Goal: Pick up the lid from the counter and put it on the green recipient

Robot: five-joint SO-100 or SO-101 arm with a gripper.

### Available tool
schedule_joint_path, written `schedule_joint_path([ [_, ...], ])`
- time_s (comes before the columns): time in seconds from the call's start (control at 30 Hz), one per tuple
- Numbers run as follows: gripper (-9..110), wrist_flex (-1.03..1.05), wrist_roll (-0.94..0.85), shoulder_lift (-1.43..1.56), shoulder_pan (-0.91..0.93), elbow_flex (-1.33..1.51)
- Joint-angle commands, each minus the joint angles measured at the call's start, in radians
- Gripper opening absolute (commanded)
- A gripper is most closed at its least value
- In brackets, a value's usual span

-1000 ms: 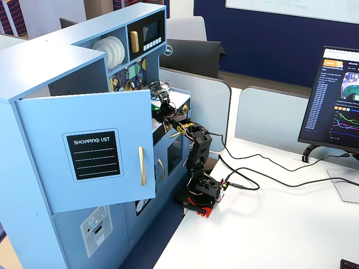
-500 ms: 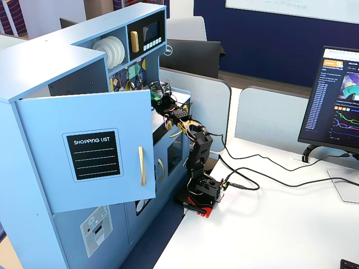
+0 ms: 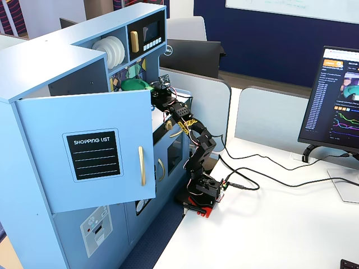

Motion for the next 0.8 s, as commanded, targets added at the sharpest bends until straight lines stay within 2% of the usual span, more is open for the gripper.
schedule_joint_path([
  [0.0,0,0.029,-0.003,0.072,-0.071,-0.1],
  [0.4,0,0.097,-0.044,0.081,-0.258,-0.097],
  [0.77,0,0.181,-0.058,0.097,-0.307,-0.098],
])
